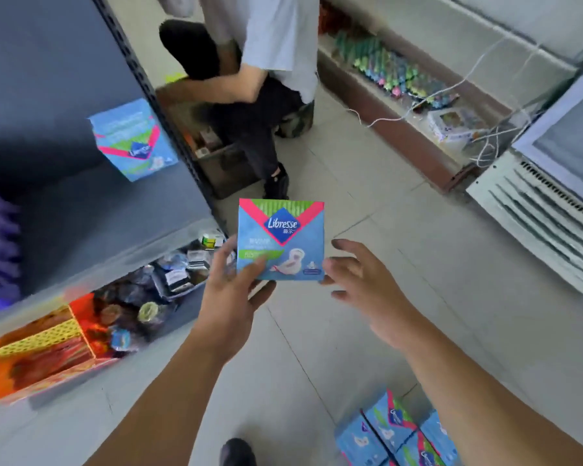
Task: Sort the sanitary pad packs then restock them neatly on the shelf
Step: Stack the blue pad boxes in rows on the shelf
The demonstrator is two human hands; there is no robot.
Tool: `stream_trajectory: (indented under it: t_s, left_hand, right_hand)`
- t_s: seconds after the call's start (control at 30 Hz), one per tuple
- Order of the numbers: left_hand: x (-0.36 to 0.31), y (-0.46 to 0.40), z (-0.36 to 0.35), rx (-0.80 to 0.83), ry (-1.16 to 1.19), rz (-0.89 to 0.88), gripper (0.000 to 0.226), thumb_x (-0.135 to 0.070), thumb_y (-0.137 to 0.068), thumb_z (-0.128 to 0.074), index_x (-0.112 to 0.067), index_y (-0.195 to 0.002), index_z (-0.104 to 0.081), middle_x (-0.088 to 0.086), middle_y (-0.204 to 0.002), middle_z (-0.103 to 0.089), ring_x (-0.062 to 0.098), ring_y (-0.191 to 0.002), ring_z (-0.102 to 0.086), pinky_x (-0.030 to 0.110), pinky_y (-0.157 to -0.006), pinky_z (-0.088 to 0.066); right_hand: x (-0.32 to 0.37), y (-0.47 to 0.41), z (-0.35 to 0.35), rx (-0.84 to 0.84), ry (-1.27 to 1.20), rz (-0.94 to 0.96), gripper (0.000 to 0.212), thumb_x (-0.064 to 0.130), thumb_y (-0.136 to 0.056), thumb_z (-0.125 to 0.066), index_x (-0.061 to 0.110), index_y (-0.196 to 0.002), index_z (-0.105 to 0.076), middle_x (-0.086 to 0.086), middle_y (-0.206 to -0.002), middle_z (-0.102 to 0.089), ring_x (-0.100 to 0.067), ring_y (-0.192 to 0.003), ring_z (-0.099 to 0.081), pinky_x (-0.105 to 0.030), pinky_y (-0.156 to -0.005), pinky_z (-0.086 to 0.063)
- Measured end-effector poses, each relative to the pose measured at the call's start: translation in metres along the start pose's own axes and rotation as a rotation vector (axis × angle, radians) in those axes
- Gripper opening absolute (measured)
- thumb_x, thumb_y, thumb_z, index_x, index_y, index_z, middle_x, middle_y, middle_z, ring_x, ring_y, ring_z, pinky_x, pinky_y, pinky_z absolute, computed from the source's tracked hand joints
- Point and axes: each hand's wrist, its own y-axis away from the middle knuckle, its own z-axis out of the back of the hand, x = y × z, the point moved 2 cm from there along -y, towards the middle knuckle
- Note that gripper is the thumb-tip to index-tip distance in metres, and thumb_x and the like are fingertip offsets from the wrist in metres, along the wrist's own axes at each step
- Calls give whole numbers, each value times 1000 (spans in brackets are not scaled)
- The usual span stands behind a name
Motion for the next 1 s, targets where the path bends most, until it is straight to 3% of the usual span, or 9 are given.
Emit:
stream_trajectory:
  t_s: [0.07, 0.13, 0.23, 0.37, 0.53, 0.67, 0.8, 0.9, 1.0]
  left_hand:
    - [-18, -8, 25, -39, -31, -62, 31, -8, -93, -58, -32, -113, -56, 0, -104, -71, 22, -97, -66, 36, -87, -51]
    - [-34, -20, 50, -99, -103, -130, 30, -10, -92, -62, -34, -109, -57, -4, -97, -71, 18, -92, -65, 34, -82, -50]
    - [-57, -37, 90, -194, -321, -222, 31, -23, -91, -67, -33, -119, -58, -11, -106, -69, 13, -103, -64, 38, -90, -53]
    - [-84, -63, 129, -341, -603, -259, 25, -33, -92, -63, -27, -116, -62, -18, -105, -68, 3, -101, -63, 37, -89, -54]
    - [-100, -100, 150, -398, -619, -311, 38, -28, -95, -61, -36, -130, -52, -23, -99, -66, -8, -90, -63, 11, -65, -52]
    - [-113, -138, 160, -484, -620, -350, 38, -22, -95, -60, -36, -130, -54, -24, -102, -67, -16, -90, -59, -2, -63, -44]
    - [-125, -177, 171, -559, -616, -428, 45, -13, -93, -61, -31, -133, -51, -23, -105, -64, -12, -98, -60, -2, -72, -43]
    - [-129, -200, 174, -589, -651, -437, 45, -13, -92, -64, -29, -131, -50, -20, -106, -64, -8, -98, -61, -1, -72, -44]
    - [-129, -218, 179, -597, -649, -415, 45, -12, -90, -65, -29, -129, -48, -17, -109, -65, -3, -100, -62, 7, -74, -47]
  right_hand:
    - [17, -19, -42, -40, 94, 93, 28, 25, -90, -64, 28, -118, -59, 8, -99, -68, -3, -82, -66, -31, -75, -52]
    - [30, -37, -78, -35, 147, 186, 27, 21, -91, -63, 27, -117, -61, 16, -94, -65, 9, -76, -61, -16, -69, -49]
    - [41, -61, -119, -32, 265, 284, 29, 17, -93, -59, 24, -120, -58, 20, -98, -65, 9, -82, -61, -4, -62, -40]
    - [47, -91, -154, -26, 395, 314, 27, 18, -94, -57, 22, -121, -56, 12, -105, -67, 0, -93, -64, -4, -63, -43]
    - [60, -141, -190, -12, 498, 411, 31, 28, -94, -59, 19, -123, -57, 4, -114, -66, -9, -98, -64, -13, -70, -49]
    - [74, -190, -218, 39, 522, 466, 33, 24, -94, -60, 20, -127, -53, 10, -106, -66, 3, -91, -62, -8, -69, -47]
    - [78, -238, -243, 84, 521, 482, 31, 23, -95, -61, 16, -125, -53, 11, -105, -67, 2, -92, -63, -13, -76, -50]
    - [81, -266, -252, 76, 528, 510, 30, 24, -95, -61, 15, -122, -54, 10, -107, -67, -3, -96, -63, -9, -73, -47]
    - [81, -283, -258, 74, 533, 521, 28, 23, -94, -62, 15, -120, -54, 11, -105, -66, -5, -95, -62, -13, -76, -47]
